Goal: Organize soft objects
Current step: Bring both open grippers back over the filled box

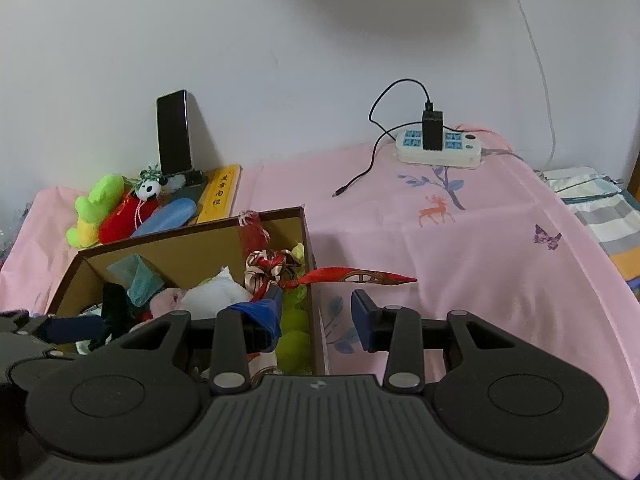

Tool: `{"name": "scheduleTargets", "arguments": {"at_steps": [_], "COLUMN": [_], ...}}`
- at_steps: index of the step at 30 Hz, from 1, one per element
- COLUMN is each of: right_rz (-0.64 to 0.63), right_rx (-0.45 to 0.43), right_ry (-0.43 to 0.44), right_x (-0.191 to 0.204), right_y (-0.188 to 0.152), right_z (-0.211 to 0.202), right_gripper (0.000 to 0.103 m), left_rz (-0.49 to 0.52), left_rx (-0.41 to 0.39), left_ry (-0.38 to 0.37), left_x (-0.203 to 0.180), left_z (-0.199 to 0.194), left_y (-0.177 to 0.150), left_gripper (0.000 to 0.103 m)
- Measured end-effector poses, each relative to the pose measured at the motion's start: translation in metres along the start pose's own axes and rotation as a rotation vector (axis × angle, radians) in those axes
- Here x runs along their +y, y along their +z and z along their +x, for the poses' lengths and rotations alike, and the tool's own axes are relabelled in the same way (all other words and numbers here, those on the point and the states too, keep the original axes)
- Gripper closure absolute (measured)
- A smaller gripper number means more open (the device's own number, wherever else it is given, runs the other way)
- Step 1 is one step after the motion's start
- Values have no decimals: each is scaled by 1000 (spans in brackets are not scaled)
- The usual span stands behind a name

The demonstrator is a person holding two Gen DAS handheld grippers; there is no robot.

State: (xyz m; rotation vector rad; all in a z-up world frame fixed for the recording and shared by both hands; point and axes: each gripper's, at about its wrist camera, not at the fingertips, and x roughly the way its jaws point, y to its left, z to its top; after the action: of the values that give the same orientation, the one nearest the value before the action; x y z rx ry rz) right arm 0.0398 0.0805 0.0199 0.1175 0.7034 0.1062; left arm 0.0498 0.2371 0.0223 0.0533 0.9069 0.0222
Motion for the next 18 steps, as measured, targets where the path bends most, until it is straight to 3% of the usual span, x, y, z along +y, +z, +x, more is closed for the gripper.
{"name": "scheduleTargets", "arguments": {"at_steps": [18], "right_rz": [3], "right_rx": [26], "right_ry": [3], "right_x": [-9], "right_y": [1], "right_z": [14], "right_gripper": [84], "left_rz": [-23], "left_rx": [23], "left_ry": [-34], "left_x": [2], "left_z": [15], "left_y": [1], "left_gripper": [4]}}
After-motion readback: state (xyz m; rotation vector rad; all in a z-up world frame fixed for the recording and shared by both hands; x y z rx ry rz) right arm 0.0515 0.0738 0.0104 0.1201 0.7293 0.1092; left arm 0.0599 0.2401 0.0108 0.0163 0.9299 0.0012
